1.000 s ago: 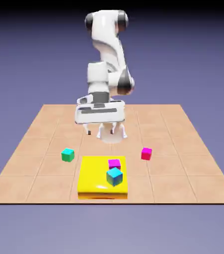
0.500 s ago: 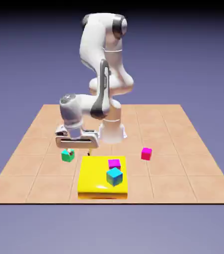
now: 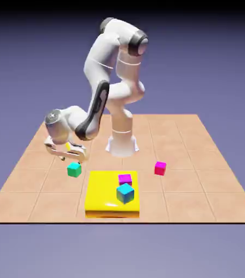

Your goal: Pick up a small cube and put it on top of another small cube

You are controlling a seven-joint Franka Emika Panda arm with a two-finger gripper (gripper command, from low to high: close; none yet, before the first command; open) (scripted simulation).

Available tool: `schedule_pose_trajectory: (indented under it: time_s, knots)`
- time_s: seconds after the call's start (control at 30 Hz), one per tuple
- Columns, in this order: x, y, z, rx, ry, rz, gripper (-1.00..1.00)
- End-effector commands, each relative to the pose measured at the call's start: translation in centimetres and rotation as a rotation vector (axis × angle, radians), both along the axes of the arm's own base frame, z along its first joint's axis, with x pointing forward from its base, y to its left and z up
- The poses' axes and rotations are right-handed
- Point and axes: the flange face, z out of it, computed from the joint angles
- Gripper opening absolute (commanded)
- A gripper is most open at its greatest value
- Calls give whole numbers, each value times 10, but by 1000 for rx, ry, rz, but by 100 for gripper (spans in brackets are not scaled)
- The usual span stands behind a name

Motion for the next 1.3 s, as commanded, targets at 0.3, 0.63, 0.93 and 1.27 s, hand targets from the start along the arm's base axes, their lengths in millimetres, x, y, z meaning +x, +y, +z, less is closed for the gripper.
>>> schedule_pose_trajectory:
  time_s: [0.3,0.63,0.93,1.27]
  knots:
    - [-11,4,-39,5,4,-2,-100]
    - [2,-1,21,7,6,-3,-100]
    - [108,88,37,102,-15,779,-100]
    - [198,241,102,81,-18,1739,-100]
